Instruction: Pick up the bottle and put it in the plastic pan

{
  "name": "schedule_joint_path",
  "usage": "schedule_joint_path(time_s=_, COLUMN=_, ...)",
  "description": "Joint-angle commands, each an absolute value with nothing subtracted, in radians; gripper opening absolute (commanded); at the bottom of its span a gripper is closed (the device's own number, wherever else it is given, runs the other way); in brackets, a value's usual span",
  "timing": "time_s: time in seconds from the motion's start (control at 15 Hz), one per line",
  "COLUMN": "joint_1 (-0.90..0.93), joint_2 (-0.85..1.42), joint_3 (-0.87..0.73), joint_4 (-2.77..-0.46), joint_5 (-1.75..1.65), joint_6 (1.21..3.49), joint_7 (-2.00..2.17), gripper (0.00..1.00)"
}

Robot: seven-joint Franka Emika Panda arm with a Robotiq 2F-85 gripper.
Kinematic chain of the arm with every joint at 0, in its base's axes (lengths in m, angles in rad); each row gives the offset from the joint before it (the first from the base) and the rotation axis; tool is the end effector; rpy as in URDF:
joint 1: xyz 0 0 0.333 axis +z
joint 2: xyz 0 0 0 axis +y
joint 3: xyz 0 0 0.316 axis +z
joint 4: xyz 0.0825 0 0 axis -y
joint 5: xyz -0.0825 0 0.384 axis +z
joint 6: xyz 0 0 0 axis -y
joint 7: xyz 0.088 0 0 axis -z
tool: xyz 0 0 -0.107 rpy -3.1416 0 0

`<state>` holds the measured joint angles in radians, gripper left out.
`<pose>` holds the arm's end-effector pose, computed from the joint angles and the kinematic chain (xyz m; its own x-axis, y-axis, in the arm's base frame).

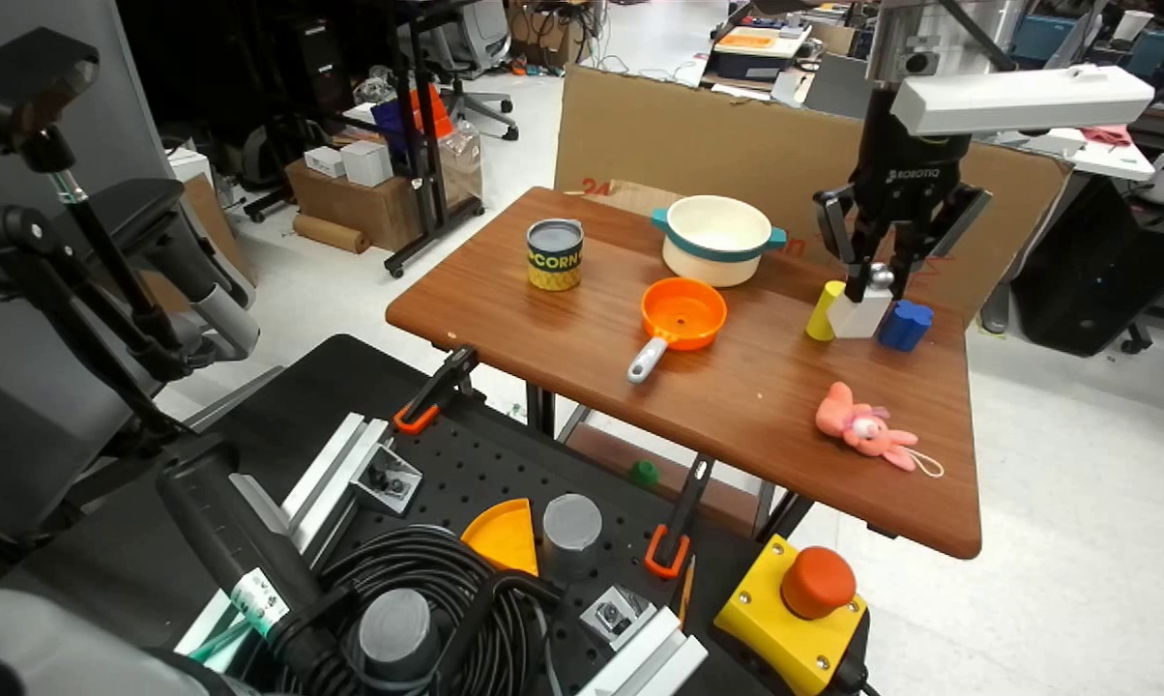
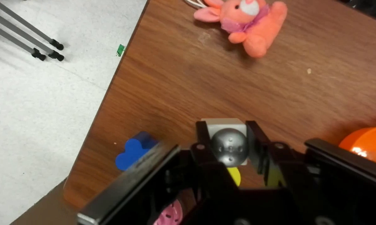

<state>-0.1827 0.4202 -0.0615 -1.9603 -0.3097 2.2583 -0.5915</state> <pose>0.5845 -0.1529 0.2513 0.8257 0.5045 -0.2525 0.5429 -0.8322 0.1125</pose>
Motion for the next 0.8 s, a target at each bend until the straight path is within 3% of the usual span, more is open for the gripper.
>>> schedule_joint_path(time_s=0.0, joint_1=-0.177, joint_2=0.359, joint_3=-0.060, joint_4=-2.050, joint_5=-0.345, joint_6=2.329, joint_7=-0.630, gripper=0.08)
schedule_joint_path(time_s=0.73, joint_1=-0.140, joint_2=0.251, joint_3=-0.069, joint_4=-2.227, joint_5=-0.491, joint_6=2.453, joint_7=-0.621, gripper=0.08)
